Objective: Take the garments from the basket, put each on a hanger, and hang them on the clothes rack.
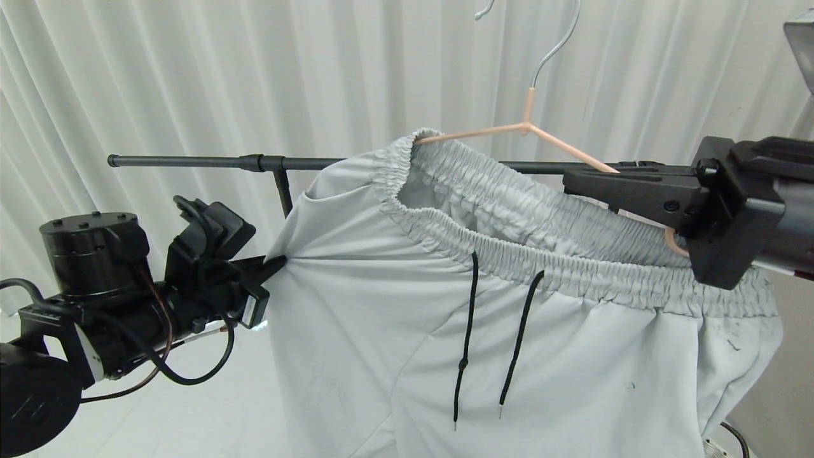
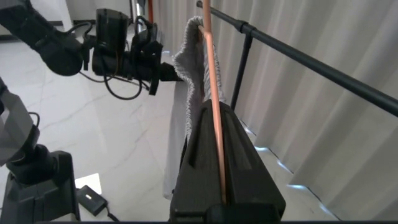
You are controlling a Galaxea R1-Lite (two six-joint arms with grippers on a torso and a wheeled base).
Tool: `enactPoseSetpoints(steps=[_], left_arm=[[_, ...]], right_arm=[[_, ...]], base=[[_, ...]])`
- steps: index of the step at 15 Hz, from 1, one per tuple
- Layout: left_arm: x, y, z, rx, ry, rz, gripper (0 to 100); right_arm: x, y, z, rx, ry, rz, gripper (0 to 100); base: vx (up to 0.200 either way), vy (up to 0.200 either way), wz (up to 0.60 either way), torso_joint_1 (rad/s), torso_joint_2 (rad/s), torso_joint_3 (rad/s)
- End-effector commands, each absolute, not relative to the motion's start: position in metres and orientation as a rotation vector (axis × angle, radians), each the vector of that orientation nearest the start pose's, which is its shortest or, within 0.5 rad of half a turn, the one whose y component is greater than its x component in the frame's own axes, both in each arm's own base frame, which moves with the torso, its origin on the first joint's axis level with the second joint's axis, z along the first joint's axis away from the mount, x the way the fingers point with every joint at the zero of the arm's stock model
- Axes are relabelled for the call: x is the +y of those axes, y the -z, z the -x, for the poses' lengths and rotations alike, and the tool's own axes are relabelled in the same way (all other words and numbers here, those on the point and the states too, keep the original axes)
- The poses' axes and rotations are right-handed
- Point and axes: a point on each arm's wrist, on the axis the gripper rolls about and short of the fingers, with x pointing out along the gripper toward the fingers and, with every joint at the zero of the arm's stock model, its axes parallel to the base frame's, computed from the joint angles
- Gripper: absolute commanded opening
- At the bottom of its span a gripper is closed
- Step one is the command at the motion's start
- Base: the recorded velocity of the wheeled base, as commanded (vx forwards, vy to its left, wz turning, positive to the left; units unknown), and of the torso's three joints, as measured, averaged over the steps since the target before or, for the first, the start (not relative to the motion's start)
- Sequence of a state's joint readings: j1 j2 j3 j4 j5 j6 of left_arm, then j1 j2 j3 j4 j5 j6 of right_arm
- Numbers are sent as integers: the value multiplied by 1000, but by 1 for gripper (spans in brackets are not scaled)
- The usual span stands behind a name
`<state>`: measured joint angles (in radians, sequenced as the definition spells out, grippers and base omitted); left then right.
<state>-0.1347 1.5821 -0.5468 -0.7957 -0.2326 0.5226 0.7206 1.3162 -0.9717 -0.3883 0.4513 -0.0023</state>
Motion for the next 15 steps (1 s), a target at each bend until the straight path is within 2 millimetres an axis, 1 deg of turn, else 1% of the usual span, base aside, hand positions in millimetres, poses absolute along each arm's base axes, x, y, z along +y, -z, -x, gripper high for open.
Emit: enactPoseSetpoints(steps=[1,3,5,6,7,9,12,15], left_arm=[[-39,-158,-249,146,423,-507,100],[-40,-161,-251,121,421,-504,100],[-36,-156,-245,139,411,-490,100],[-34,-154,-240,136,402,-473,100],[-33,-154,-237,125,395,-446,100],[-32,-156,-239,102,375,-379,100],[-25,-158,-238,88,340,-368,100],[-25,-161,-237,78,338,-367,100]], right_arm=[[151,-304,-161,-34,-1158,-2,0],[151,-301,-172,-18,-1123,1,0],[149,-300,-181,-3,-1094,-9,0],[149,-297,-186,35,-1081,-43,0],[149,-291,-194,70,-1058,-60,0],[150,-277,-207,129,-1029,-60,0],[156,-261,-218,188,-954,-48,0],[157,-253,-221,238,-906,-39,0]], base=[[0,0,0,0,0,0],[0,0,0,0,0,0],[0,0,0,0,0,0],[0,0,0,0,0,0],[0,0,0,0,0,0],[0,0,0,0,0,0],[0,0,0,0,0,0],[0,0,0,0,0,0]])
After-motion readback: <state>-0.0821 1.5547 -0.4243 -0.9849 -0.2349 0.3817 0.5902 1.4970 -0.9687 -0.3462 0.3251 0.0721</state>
